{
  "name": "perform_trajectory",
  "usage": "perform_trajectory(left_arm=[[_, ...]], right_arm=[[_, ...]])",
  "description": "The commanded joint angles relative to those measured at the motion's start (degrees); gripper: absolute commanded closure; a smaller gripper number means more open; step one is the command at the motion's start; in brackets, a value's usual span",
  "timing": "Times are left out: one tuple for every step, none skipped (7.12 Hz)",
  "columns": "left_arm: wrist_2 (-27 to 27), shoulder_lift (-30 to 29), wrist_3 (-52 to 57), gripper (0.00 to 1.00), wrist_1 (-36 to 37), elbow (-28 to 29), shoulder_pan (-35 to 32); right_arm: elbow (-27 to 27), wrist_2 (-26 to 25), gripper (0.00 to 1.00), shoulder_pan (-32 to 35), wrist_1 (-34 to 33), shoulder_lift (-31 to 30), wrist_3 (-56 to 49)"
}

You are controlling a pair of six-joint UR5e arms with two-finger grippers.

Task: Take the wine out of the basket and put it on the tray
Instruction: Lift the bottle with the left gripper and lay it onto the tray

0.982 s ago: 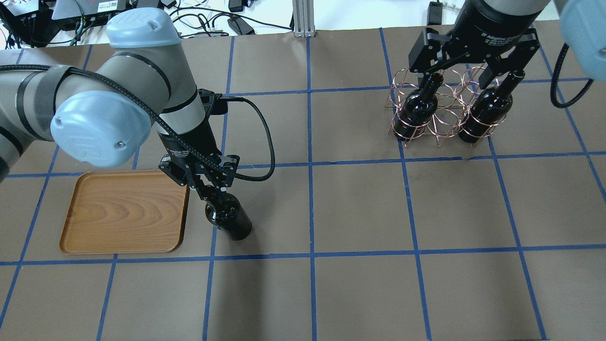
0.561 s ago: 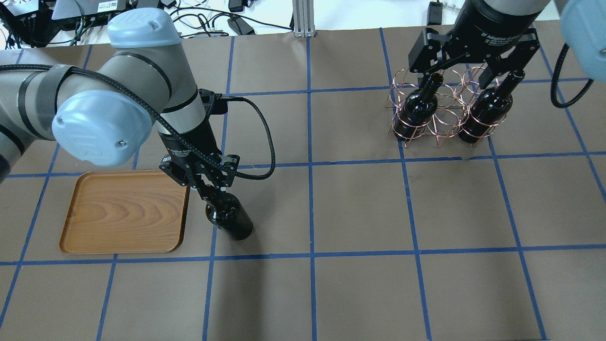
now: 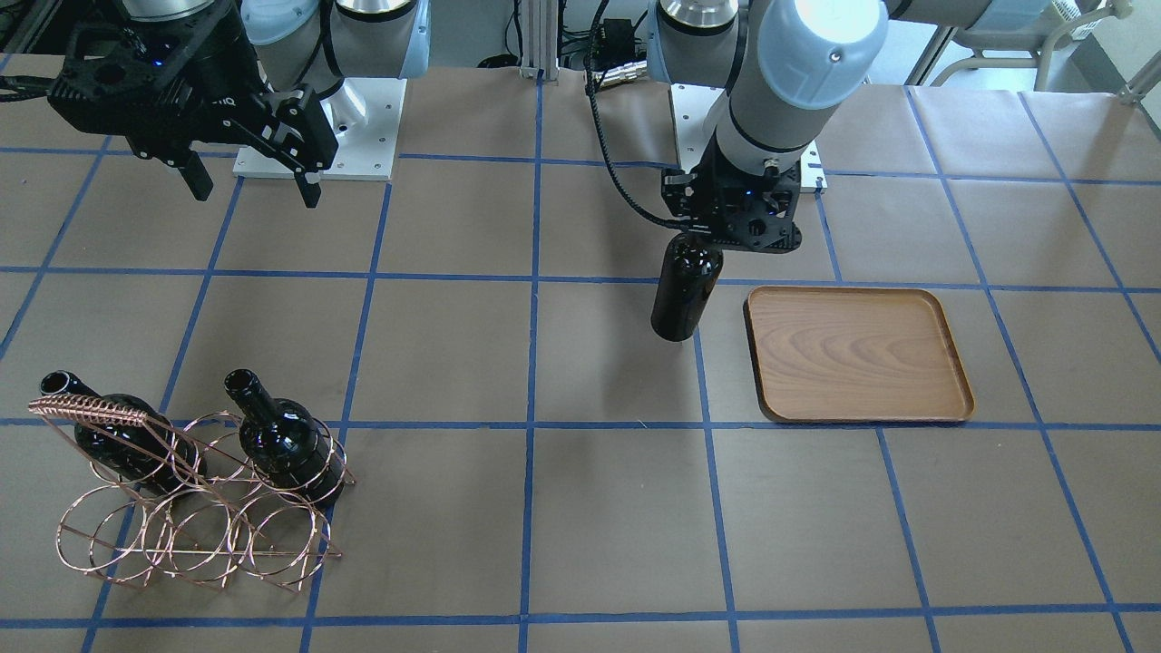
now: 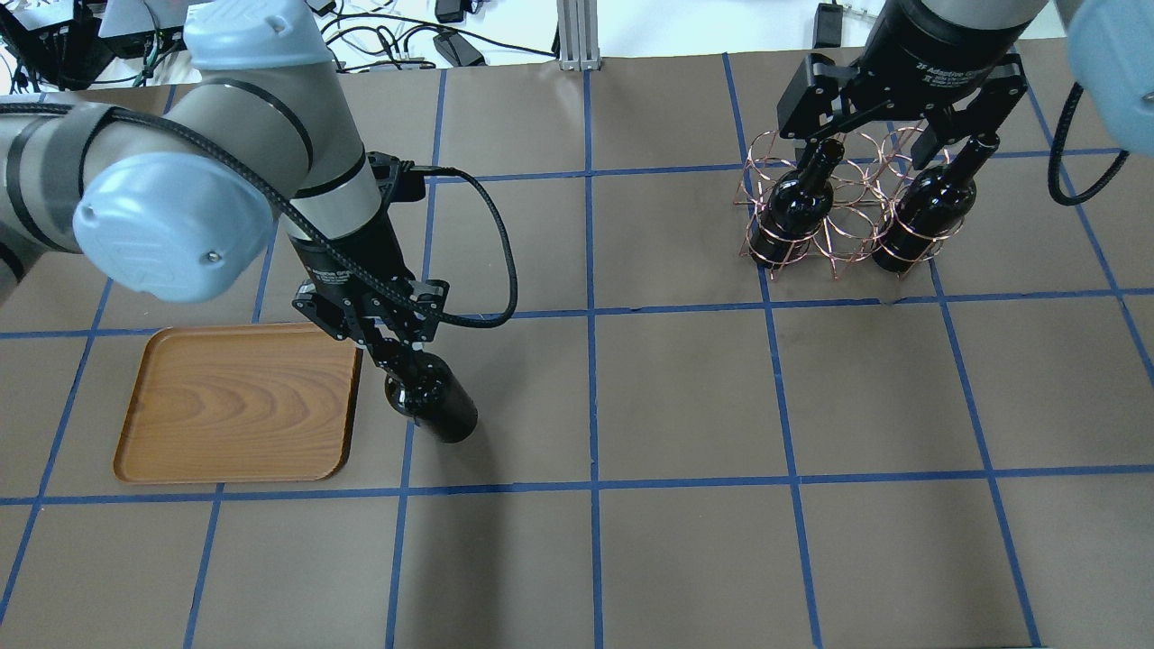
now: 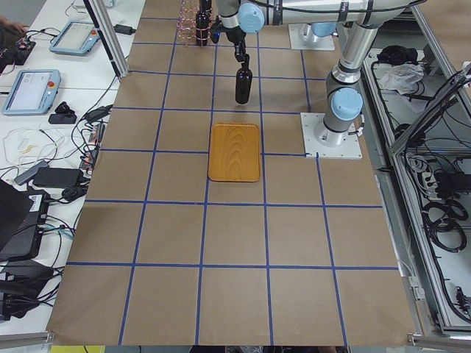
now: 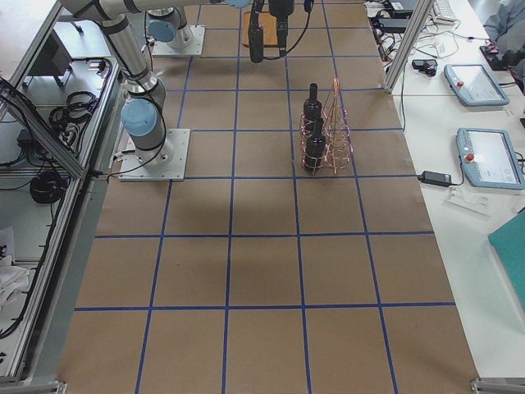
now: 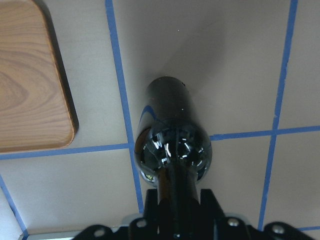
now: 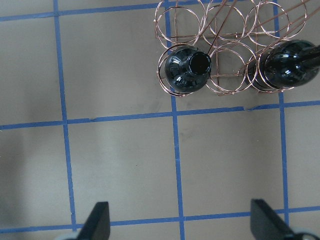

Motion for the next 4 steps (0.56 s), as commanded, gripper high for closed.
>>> perform_trajectory(left_arm=[[1.24,0.47,7.53,1.00,-4.27,5.31,8.47],[1.06,0.48,13.50,1.00,-4.09,5.23,14.87],[1.06,-0.57,18.86,1.00,-4.00,5.14,19.89],[3.24,-0.67,25.62,1.00,-3.83,5.05,22.55]], right_arm=[[0.02,-0.06,0.00,-0.06,-0.04,0.17,-0.08],[0.02,-0.06,0.00,-0.06,-0.04,0.26,0.00],[0.02,-0.06,0.00,-0.50,-0.21,0.43,-0.17],[0.02,-0.06,0.00,-0.50,-0.13,0.35,-0.09]])
